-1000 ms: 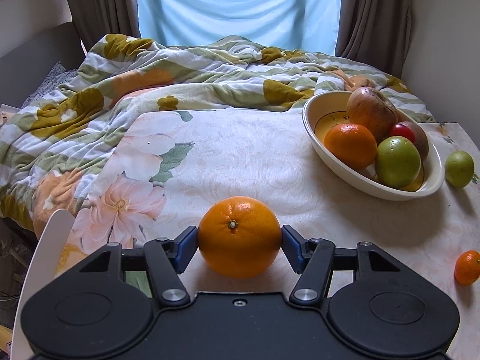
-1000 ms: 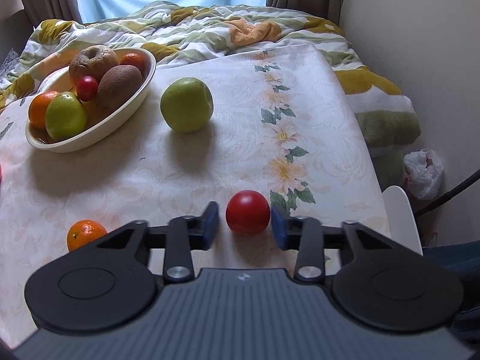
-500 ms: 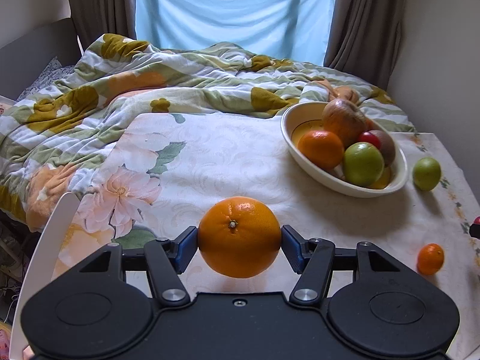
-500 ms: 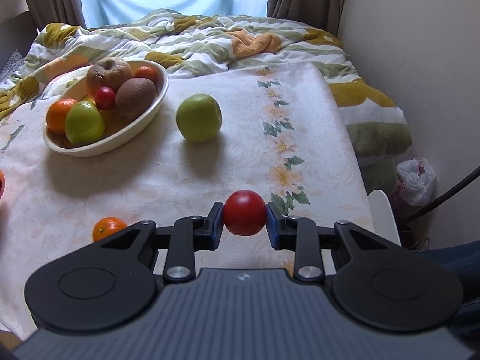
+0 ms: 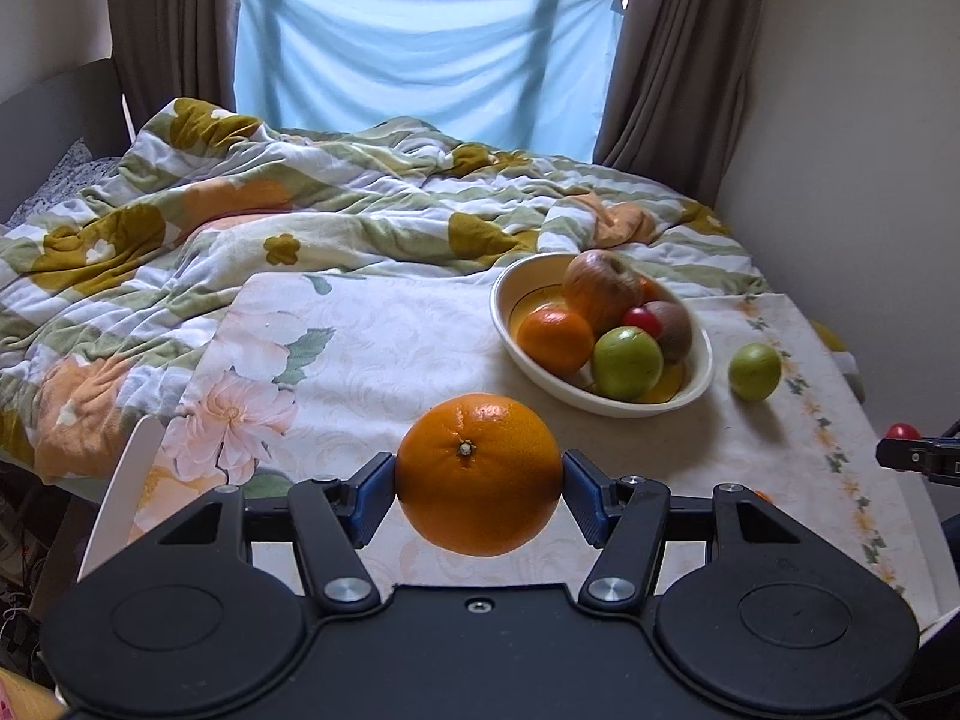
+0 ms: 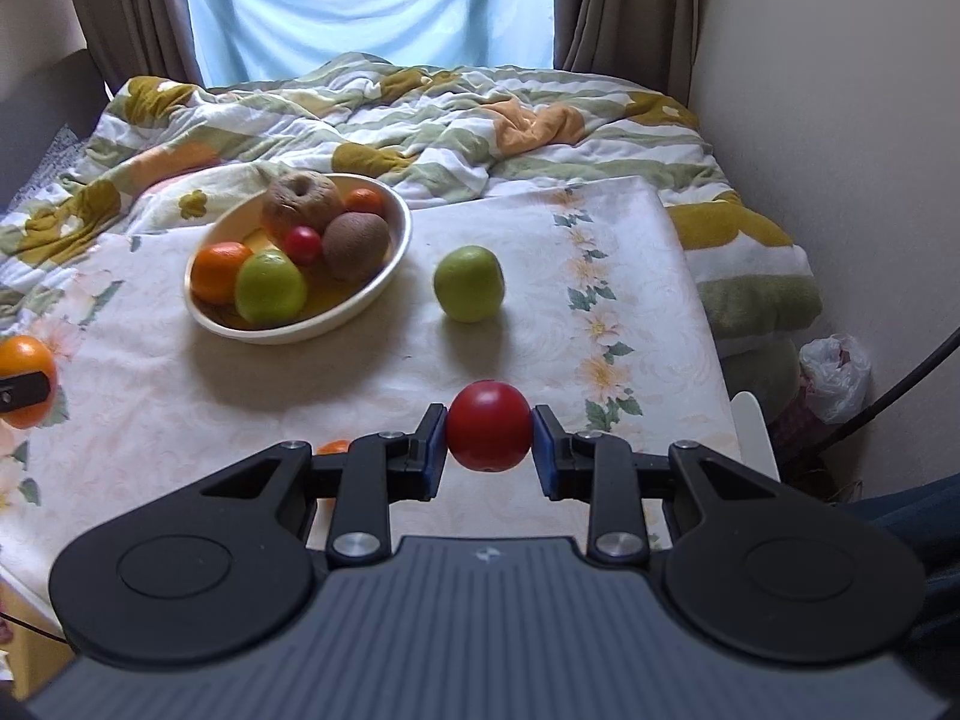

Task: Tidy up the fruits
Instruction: 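Carry the orange and red tomato over the white bowl with both tools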

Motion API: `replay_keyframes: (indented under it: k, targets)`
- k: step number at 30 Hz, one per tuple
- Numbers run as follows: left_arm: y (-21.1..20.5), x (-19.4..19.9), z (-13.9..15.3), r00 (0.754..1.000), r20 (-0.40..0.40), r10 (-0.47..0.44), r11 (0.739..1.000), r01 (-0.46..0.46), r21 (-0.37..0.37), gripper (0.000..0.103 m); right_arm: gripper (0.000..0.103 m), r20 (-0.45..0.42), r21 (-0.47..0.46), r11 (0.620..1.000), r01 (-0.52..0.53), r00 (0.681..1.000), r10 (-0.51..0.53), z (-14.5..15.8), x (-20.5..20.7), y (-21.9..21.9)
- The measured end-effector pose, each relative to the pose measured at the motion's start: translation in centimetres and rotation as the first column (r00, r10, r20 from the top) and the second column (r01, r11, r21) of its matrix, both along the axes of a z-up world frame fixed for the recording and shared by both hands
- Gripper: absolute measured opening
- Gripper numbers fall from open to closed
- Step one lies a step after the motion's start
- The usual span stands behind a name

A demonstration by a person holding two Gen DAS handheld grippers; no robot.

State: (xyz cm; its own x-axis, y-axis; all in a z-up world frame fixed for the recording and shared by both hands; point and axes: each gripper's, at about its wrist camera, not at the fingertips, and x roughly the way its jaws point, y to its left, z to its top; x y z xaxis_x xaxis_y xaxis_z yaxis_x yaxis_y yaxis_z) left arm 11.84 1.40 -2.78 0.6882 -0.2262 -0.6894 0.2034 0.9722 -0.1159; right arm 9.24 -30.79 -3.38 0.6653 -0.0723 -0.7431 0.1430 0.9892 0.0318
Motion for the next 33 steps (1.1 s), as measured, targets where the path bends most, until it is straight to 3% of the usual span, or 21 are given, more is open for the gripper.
replay_keyframes:
  k: [9, 17, 25, 33]
  targets:
    - [-0.5, 1.3, 3.3, 0.999, 0.042, -0.03, 0.999, 0.032, -0.032, 0.064, 0.045, 0.041, -0.001, 0.998, -0.056, 0.998, 0.056, 3.9, 0.1, 2.2]
    - [-1.8, 4.5, 5.0, 0.997, 0.076, -0.033, 0.999, 0.036, -0.031, 0.064, 0.045, 0.09, 0.01, 0.991, -0.134, 0.987, 0.133, 7.1, 3.5, 3.3]
    - [-4.0, 9.2, 4.6, 0.999, 0.052, -0.013, 1.0, 0.014, -0.024, 0.064, 0.045, 0.118, 0.013, 0.977, -0.213, 0.97, 0.21, 8.2, 9.1, 3.3]
    - [-6.5, 14.5, 2.0, 1.0, -0.008, -0.001, 1.0, 0.001, -0.001, 0.064, 0.045, 0.1, 0.031, 0.962, -0.272, 0.958, 0.268, 7.2, 15.8, 2.7]
